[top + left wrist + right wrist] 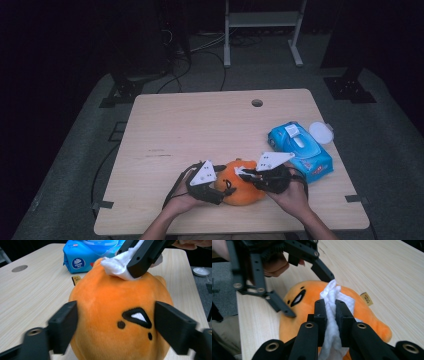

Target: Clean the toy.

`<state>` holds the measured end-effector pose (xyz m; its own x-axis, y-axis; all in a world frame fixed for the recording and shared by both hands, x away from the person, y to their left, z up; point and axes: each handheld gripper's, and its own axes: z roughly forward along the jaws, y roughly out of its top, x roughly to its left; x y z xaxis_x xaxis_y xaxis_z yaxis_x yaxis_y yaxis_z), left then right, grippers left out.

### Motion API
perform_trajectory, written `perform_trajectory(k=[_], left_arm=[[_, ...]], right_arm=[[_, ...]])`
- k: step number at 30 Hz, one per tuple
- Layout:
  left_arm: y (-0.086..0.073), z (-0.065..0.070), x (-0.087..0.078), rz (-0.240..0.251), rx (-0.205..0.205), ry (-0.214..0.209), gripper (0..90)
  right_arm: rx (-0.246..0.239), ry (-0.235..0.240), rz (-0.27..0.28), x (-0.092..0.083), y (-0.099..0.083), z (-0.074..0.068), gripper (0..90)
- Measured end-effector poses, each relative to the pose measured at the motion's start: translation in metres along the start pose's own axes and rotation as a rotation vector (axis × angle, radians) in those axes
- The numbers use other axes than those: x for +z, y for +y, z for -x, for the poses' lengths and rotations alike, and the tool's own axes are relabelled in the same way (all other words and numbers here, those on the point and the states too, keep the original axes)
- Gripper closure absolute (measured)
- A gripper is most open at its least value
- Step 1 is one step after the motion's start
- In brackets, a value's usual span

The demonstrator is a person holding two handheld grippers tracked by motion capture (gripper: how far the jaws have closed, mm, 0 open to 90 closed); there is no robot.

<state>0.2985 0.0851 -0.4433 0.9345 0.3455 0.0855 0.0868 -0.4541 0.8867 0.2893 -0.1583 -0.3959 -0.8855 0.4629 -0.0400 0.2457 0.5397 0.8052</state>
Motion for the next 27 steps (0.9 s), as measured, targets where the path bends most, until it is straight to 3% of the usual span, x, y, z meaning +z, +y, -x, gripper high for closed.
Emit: perform_trajectory(k=[6, 7, 10, 13, 15, 17, 20, 22, 23, 27], left_arm=[[-0.007, -0.01, -0.005, -0.019, -0.057, -0.01, 33.2], [-0.011, -0.014, -0.006, -0.016, -0.08, -0.016, 33.2], [-0.011, -0.014, -0.007, -0.013, -0.096, -0.024, 32.0], [-0.003, -0.012, -0.009, 0.009, -0.065, -0.021, 20.8], [0.0, -0.011, -0.009, 0.032, -0.052, -0.027, 20.9], [-0.001, -0.011, -0.008, 0.011, -0.052, -0.03, 27.5], [-0.007, -0.016, -0.009, 0.009, -0.105, -0.034, 32.0], [-0.008, -0.017, -0.009, 0.003, -0.114, -0.03, 32.4], [-0.009, -0.02, -0.01, 0.003, -0.139, -0.027, 32.4], [-0.011, -0.022, -0.01, 0.001, -0.168, -0.018, 32.1]], right_arm=[[0.054, -0.018, -0.011, -0.009, -0.01, 0.016, 80.3], [0.072, -0.012, -0.01, -0.01, -0.012, 0.019, 80.3], [0.098, 0.0, 0.0, -0.012, -0.015, 0.023, 80.3], [0.079, 0.005, 0.002, -0.008, -0.012, 0.017, 80.4], [0.058, 0.012, 0.01, -0.006, -0.009, 0.011, 80.3], [0.04, 0.022, 0.017, -0.006, -0.005, 0.006, 80.3], [0.038, 0.027, 0.016, -0.006, -0.006, 0.008, 80.3], [0.06, 0.035, 0.022, -0.008, -0.008, 0.012, 80.3], [0.064, 0.039, 0.019, -0.008, -0.009, 0.013, 80.3], [0.058, 0.052, 0.006, -0.01, -0.01, 0.012, 80.2]])
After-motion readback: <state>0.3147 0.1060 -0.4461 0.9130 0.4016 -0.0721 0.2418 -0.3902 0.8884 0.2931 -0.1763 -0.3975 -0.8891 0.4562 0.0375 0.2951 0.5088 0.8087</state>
